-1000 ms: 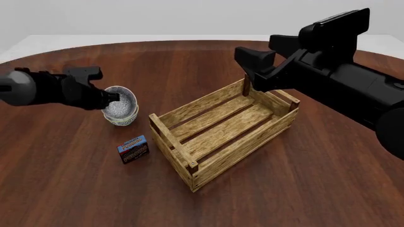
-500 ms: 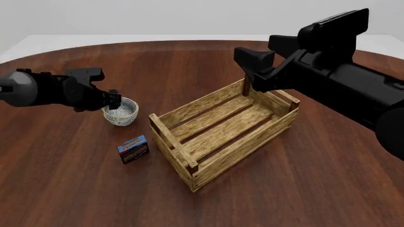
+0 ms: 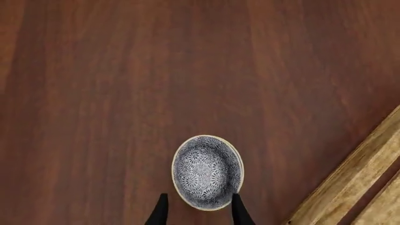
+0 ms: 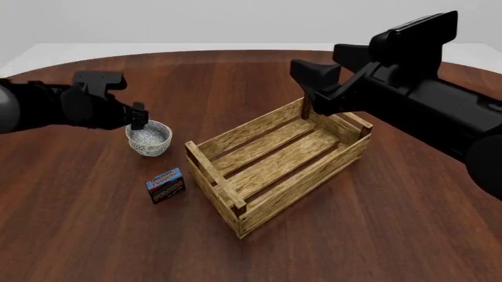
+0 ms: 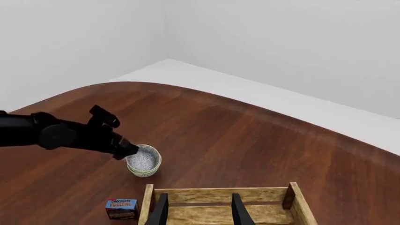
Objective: Stack the right bowl on the left bowl and place them in the tray.
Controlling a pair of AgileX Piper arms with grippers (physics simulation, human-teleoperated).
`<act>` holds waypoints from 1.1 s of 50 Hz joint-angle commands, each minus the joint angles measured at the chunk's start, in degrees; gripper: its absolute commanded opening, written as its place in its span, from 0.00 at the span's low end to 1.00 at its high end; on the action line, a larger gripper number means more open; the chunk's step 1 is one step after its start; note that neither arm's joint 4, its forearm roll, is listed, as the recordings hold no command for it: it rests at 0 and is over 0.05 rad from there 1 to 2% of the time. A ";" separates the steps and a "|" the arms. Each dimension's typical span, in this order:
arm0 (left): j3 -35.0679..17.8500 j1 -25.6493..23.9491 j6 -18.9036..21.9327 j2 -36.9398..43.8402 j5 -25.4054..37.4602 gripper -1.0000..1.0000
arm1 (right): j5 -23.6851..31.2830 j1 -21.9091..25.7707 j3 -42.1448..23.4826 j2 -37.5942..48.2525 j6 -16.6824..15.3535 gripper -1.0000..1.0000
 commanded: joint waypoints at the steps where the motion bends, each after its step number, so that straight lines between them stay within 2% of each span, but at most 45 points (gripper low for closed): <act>1: 0.53 -1.86 3.27 -3.47 1.68 1.00 | 0.22 0.05 0.10 -0.52 -0.11 1.00; 13: 1.72 -5.17 3.49 -6.20 2.30 1.00 | 0.26 0.12 0.12 -0.57 -0.13 1.00; 27: 0.99 -7.44 4.37 -3.24 1.53 1.00 | 0.33 0.13 0.02 -0.41 -0.15 1.00; 36: 1.14 -8.26 5.70 -1.95 1.01 1.00 | 0.41 0.09 0.00 -0.58 -0.05 1.00; 55: 1.14 -8.26 5.70 -1.95 1.01 1.00 | 0.41 0.09 0.00 -0.58 -0.05 1.00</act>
